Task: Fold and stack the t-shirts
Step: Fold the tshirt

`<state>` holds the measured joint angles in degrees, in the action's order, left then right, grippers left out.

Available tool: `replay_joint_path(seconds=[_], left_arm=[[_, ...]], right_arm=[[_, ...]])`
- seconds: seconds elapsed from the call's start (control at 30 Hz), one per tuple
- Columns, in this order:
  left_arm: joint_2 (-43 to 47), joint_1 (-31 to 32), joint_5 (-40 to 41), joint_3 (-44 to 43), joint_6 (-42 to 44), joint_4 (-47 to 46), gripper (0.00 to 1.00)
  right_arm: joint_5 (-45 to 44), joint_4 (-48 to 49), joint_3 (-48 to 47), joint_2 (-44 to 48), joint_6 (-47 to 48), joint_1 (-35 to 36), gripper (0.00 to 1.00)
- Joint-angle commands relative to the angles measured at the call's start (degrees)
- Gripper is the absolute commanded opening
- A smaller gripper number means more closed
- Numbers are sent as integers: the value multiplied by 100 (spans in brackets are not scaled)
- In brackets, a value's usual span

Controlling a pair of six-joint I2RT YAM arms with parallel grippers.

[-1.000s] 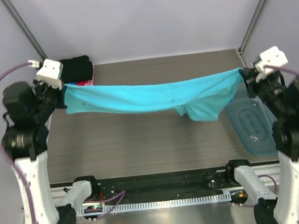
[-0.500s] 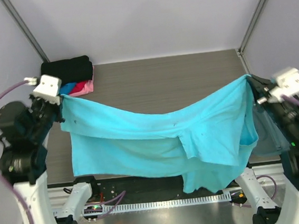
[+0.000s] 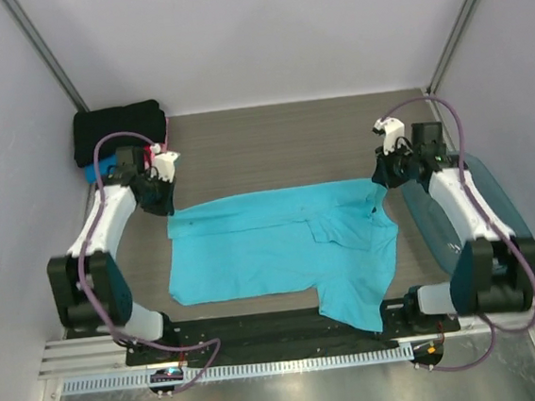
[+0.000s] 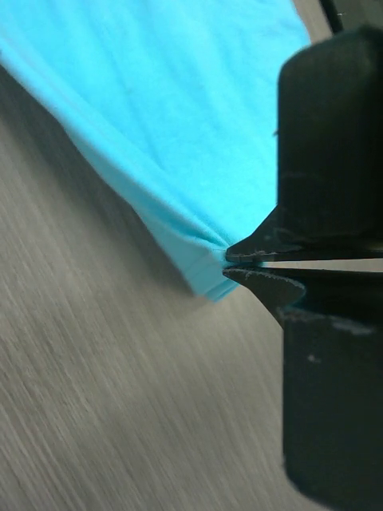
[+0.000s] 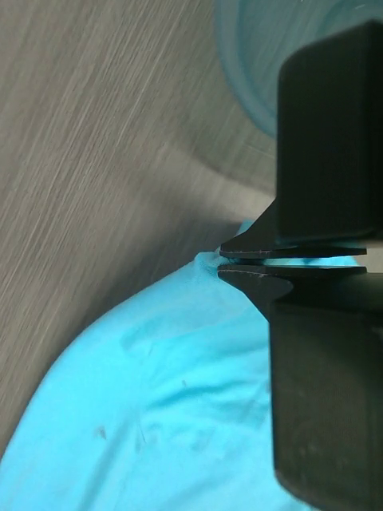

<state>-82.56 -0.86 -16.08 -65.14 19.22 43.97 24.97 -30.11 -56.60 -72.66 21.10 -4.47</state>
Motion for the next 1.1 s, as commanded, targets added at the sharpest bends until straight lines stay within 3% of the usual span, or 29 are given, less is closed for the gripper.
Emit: replay_joint_path(seconds=[0.0, 0.1, 0.33, 0.6, 0.77, 0.87, 0.9, 1.0, 1.07], left_arm=[[-1238, -10, 34, -629, -252, -758, 0], [-2207, -2, 96, -1350, -472, -767, 0], [-3641, -10, 333, -2897, -727, -802, 0], [-4864, -10, 623, -4628, -946, -722, 0], [-5418, 34, 1062, -5227, -938, -977, 1], [-5507, 208, 1405, -5500, -1043, -1118, 16], [-5446, 262, 1458, -5544, -1061, -1136, 21], [-5035, 350, 1555, -5571, -1254, -1189, 30], [-4709, 394, 1555, -5466, -1333, -1189, 33]], right_arm=[[-150, 1103, -438, -1279, 87, 16, 1], [-370, 1270, -1394, -2484, -88, 16, 1], [-800, 1473, -2987, -4112, -36, 16, 1], [-1222, 1701, -4156, -5327, 8, 16, 1], [-1582, 1982, -4588, -5873, 8, 25, 1], [-1934, 2202, -4720, -6005, 8, 34, 10], [-1978, 2237, -4764, -5944, -18, 34, 20], [-2084, 2237, -4843, -5559, -219, 25, 35], [-2032, 2115, -4861, -5277, -299, 8, 39]])
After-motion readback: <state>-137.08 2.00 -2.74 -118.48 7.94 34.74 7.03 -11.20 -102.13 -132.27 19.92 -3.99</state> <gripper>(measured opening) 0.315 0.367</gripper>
